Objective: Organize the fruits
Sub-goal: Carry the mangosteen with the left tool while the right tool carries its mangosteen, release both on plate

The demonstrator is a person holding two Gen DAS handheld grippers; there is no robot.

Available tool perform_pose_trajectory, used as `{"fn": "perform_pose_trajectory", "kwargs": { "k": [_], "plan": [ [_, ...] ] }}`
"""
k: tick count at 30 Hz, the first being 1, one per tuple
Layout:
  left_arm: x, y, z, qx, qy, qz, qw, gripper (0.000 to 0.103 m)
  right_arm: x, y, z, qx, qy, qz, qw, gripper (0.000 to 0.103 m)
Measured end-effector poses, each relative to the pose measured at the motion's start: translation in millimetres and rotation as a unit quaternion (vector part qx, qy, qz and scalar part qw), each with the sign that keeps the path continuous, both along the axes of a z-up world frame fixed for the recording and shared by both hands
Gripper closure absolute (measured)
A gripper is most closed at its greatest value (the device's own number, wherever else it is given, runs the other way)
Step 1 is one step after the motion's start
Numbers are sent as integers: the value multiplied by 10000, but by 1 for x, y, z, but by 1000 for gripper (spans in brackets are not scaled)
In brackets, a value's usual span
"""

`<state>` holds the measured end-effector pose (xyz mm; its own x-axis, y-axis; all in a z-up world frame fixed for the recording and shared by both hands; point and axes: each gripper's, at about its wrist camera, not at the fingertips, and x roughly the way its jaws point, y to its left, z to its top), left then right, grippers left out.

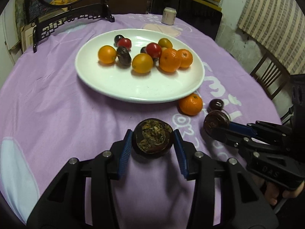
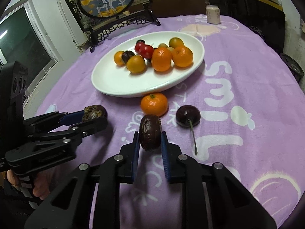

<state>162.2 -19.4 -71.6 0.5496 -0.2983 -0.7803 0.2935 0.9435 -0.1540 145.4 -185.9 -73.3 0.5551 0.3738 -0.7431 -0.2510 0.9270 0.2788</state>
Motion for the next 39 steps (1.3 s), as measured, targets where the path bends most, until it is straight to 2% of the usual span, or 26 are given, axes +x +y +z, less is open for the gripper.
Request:
{"fn": "perform_pose_trajectory", "kwargs": {
  "k": [7, 17, 22, 28, 33, 39],
  "plan": [
    [-13, 10, 17, -125, -175, 11, 9998, 59, -4, 5, 9, 11, -87, 29, 10000, 81],
    [-8, 21, 26, -171, -217, 65, 9996, 59, 4, 12, 24, -78, -182, 127, 9997, 81],
    [34, 31, 47, -104, -326, 211, 9992, 59, 35, 22, 49, -148, -458, 281, 9984, 81],
    [132, 35, 64, 79, -243, 558, 9981, 59, 101, 35, 68, -334, -740, 299, 9962, 81],
    [187, 25, 48, 233, 31, 657, 9976, 59, 153, 40, 52, -533, -509, 256, 9970, 81],
    [206, 19, 33, 185, 195, 589, 9979, 59, 178, 42, 38, -525, -311, 289, 9977, 81]
  ]
}}
